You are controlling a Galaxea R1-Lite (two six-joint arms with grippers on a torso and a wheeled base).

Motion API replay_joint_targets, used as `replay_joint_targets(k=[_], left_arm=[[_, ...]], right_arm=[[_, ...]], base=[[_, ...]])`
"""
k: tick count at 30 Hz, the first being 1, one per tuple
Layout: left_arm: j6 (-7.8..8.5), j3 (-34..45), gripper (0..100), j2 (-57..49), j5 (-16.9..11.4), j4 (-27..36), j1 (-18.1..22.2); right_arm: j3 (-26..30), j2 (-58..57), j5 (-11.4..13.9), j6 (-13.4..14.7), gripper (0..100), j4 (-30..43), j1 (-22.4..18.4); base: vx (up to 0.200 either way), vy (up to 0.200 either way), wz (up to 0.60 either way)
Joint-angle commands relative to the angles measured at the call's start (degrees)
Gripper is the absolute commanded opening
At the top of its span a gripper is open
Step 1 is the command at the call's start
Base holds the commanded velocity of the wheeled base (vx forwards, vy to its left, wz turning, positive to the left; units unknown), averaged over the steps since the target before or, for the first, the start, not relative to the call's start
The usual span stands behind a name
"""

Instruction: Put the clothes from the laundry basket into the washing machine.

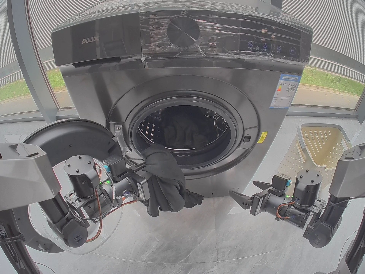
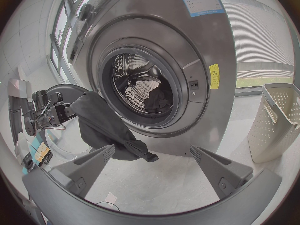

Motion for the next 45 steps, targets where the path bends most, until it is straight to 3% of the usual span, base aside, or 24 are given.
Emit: replay_joint_targets(k=[1,9,45], left_arm=[[0.05,0.13,0,0.92,0.01,-0.23,-0.58],[0.05,-0.13,0,1.18,2.12,-0.23,-1.64],[0.05,-0.22,0,2.68,3.43,-0.23,-1.64]], right_arm=[[-0.03,0.67,-0.07,-0.01,100,-0.01,0.06],[0.15,0.84,-0.07,-0.01,100,-0.01,0.15],[0.33,1.28,-0.07,-0.01,100,-0.01,0.15]], base=[[0.0,0.0,0.0],[0.0,0.0,0.0],[0.0,-0.033,0.0]])
